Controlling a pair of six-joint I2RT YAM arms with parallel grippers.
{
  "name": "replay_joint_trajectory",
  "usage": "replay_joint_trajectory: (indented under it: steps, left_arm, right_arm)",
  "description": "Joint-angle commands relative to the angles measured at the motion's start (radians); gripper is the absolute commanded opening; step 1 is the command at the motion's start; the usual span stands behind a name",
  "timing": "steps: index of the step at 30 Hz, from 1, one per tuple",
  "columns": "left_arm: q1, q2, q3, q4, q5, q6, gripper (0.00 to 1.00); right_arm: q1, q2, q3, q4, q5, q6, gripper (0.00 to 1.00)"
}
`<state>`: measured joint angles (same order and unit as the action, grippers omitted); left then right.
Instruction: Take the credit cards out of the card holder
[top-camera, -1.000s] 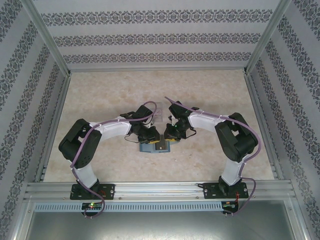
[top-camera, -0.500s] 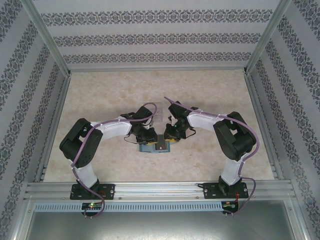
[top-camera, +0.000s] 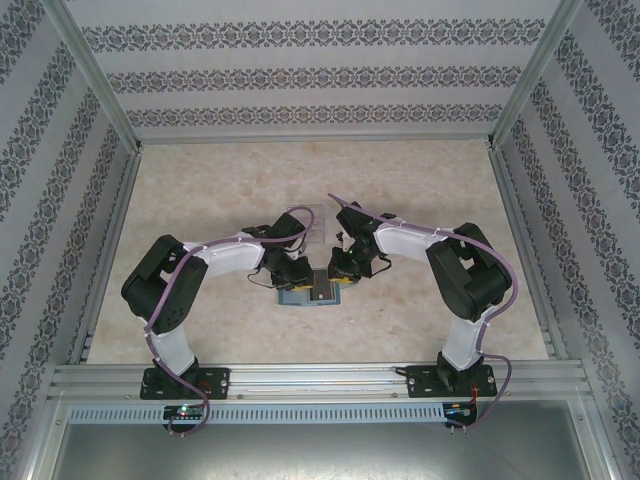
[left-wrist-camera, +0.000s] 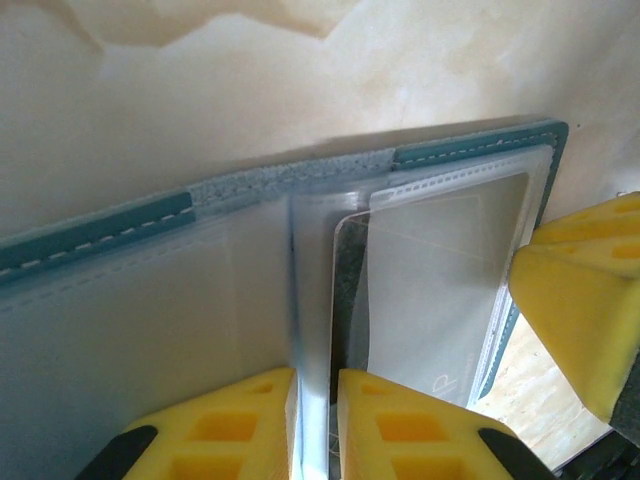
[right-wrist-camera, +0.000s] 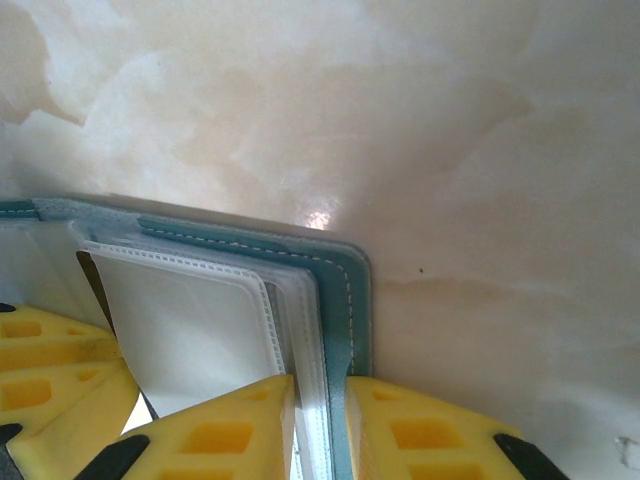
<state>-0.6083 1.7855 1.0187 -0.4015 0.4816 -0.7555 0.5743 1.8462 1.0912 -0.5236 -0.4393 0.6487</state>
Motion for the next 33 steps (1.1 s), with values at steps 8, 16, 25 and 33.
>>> replay_joint_trajectory:
  steps: [8, 16, 25, 33]
  left_arm:
    - [0.010, -0.009, 0.008, -0.072, -0.055, 0.022, 0.13]
    - [0.010, -0.048, 0.013, -0.081, -0.075, 0.017, 0.11]
    - [0.018, -0.101, 0.007, -0.013, -0.037, -0.022, 0.17]
    - [0.063, -0.112, -0.045, 0.073, 0.020, -0.053, 0.20]
  right_arm:
    - [0.017, 0.027, -0.011, -0.016, 0.034, -0.011, 0.23]
    - [0.018, 0.006, -0.006, -0.032, 0.053, -0.007, 0.23]
    - [0.025, -0.054, 0.014, -0.067, 0.075, -0.008, 0.23]
    - [0.041, -0.065, 0.037, -0.082, 0.087, -0.003, 0.23]
